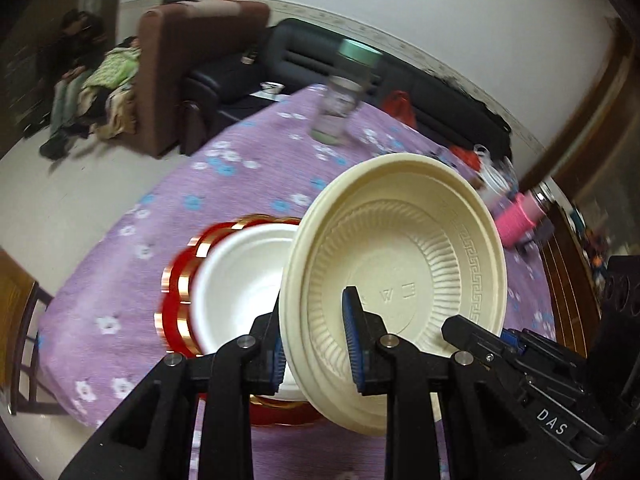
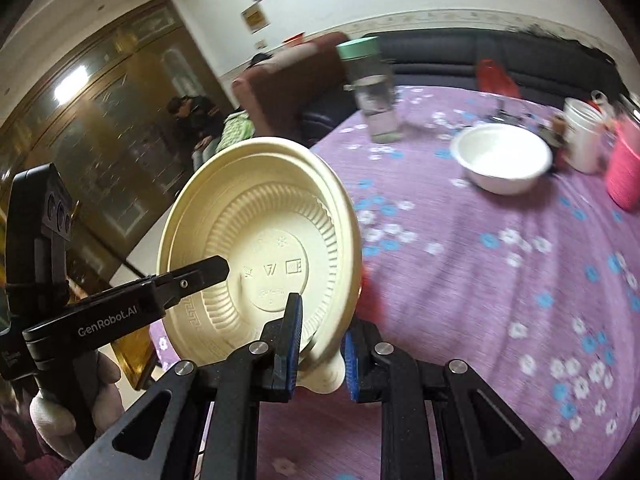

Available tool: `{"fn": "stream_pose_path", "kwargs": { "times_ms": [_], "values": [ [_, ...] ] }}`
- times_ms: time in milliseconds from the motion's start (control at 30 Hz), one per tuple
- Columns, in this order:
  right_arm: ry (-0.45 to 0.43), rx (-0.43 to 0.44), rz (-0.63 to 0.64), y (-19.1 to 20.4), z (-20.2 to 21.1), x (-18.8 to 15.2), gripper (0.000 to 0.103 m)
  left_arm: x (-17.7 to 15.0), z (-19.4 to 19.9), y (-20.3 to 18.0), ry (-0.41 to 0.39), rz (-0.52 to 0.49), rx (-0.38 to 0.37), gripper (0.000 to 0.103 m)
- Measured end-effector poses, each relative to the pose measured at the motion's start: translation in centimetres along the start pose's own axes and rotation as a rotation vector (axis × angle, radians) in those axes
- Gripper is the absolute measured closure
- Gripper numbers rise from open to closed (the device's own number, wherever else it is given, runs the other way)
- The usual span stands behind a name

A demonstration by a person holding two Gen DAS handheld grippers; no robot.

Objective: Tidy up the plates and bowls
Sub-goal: 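Carry the beige bowl over the red plate stack with the right tool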

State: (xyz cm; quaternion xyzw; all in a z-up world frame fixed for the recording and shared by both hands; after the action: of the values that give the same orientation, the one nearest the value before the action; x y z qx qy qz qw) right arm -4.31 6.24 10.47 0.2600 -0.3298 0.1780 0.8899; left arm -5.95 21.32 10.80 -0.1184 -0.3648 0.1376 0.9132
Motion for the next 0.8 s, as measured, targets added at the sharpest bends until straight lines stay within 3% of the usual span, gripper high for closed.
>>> {"fn": "stream_pose_path", "kwargs": {
  "times_ms": [300,500,800],
  "values": [
    [0.053,-0.014,0.046,3.0,-3.7,0.3,0.082,-0.4,-0.6,4.5,-0.002,0.048,0.076,0.080],
    [0.067,-0.043,0.051,3.0,-5.1,0.4,0.082,-0.3,-1.6,5.5,0.004,0.050,0.094,0.080],
    [0.057,-0.098,0.112,4.0,-6.2,0.4,0.081,-0.1,-1.7,5.6,-0.044,0.014,0.187,0.080]
  ]
}}
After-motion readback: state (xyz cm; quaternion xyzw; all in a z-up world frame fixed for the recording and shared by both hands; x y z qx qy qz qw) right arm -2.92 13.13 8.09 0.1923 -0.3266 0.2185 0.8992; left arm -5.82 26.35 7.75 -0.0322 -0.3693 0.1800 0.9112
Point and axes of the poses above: each gripper's, at about its wrist camera, not at the fingertips, and z roughly against the way its jaws point, y to its left, x to its top, the point moved 4 cm from there along -z, roughly the way its jaws point, and after that the axes turned 4 degrees about -y, right-handed, at the moved point
